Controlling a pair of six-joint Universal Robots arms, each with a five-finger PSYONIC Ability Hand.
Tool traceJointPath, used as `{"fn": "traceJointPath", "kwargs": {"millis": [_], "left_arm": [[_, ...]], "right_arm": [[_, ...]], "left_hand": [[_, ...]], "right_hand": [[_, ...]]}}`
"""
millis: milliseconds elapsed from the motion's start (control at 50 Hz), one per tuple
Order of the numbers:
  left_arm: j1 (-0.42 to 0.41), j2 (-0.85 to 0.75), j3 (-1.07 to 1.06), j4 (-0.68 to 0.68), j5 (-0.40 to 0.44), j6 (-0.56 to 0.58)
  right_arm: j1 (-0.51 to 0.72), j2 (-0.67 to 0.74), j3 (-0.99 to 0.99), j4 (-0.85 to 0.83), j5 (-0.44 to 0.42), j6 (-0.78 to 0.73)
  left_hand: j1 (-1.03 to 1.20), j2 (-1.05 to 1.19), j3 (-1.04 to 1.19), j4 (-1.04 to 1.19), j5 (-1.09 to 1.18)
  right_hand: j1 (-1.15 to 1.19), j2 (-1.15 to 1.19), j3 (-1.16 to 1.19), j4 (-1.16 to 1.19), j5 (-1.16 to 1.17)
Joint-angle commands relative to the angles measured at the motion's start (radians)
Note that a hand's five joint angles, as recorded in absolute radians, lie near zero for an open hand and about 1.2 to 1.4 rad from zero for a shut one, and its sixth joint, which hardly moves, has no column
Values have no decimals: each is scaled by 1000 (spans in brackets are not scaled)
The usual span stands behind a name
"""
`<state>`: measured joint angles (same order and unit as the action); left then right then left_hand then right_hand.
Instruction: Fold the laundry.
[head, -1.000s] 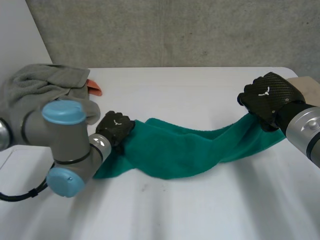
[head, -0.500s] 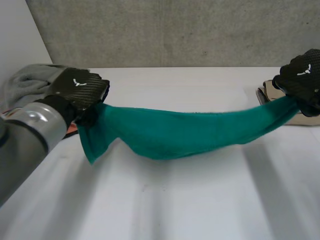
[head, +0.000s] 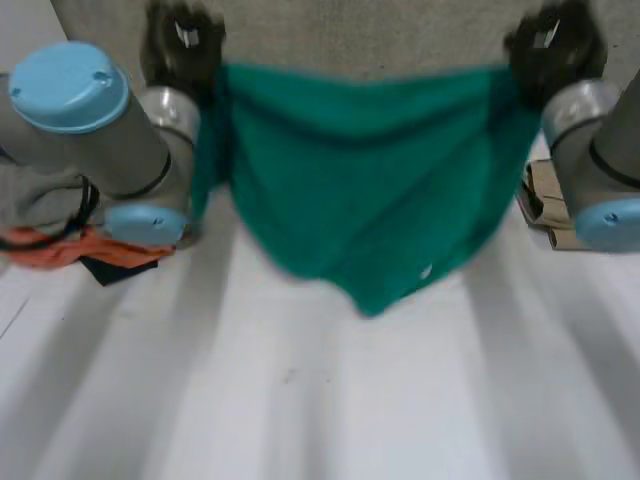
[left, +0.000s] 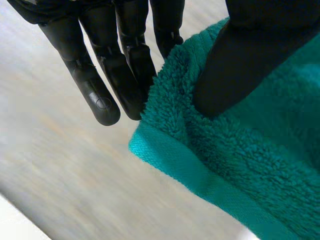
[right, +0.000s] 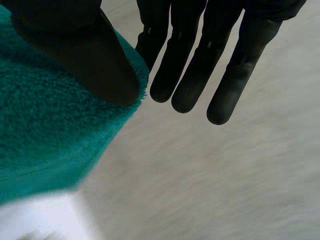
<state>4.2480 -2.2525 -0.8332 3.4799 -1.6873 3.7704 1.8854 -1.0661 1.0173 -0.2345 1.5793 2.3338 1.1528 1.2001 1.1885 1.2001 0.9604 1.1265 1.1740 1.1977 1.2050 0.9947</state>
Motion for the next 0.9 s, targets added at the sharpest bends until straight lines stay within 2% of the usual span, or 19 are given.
{"fn": "traceJointPath", "kwargs": {"millis": [20, 200, 360, 440, 520, 540, 560, 640, 700, 720, 840, 900], "left_arm": [[1, 85, -199, 274, 18, -9], [3, 110, -500, 263, 17, -9], [-3, 160, -773, 219, 11, 3], [-7, 258, -915, 127, 9, 9], [-8, 370, -1011, -7, 9, 6], [-8, 395, -1024, -39, 9, 5], [-8, 439, -1041, -103, 11, 2], [-5, 525, -1031, -255, 20, -3], [-5, 553, -999, -320, 32, -3], [-7, 556, -965, -347, 43, -1], [1, 535, -824, -360, 107, -9], [3, 429, -735, -349, 138, -26]], "right_arm": [[3, -116, 154, -273, -19, 65], [6, -123, 365, -238, -79, 90], [1, -107, 510, -31, -108, 87], [0, -98, 596, 107, -148, 76], [-8, -98, 658, 121, -197, 73], [-9, -101, 665, 121, -203, 73], [-9, -107, 675, 122, -209, 73], [-12, -144, 704, 122, -219, 75], [-12, -166, 716, 122, -220, 75], [-12, -169, 719, 122, -220, 75], [-6, -176, 728, 122, -219, 75], [-6, -176, 733, 122, -219, 75]], "left_hand": [[243, 196, 208, 196, 261], [243, 196, 208, 196, 261], [243, 196, 208, 196, 261], [243, 196, 208, 196, 261], [209, 161, 173, 161, 227], [182, 135, 147, 135, 200], [31, -16, -5, -16, 49], [-413, -460, -448, -460, -395], [-548, -596, -584, -596, -530], [-662, -710, -698, -709, -644], [-696, -743, -731, -743, -678], [-693, -740, -728, -740, -675]], "right_hand": [[270, 222, 199, 191, 227], [270, 222, 199, 191, 227], [270, 222, 199, 191, 227], [270, 222, 199, 191, 227], [270, 222, 199, 191, 227], [270, 222, 199, 191, 227], [270, 222, 199, 191, 227], [270, 222, 199, 191, 227], [270, 222, 199, 191, 227], [270, 222, 199, 191, 227], [270, 222, 199, 191, 227], [270, 222, 199, 191, 227]]}}
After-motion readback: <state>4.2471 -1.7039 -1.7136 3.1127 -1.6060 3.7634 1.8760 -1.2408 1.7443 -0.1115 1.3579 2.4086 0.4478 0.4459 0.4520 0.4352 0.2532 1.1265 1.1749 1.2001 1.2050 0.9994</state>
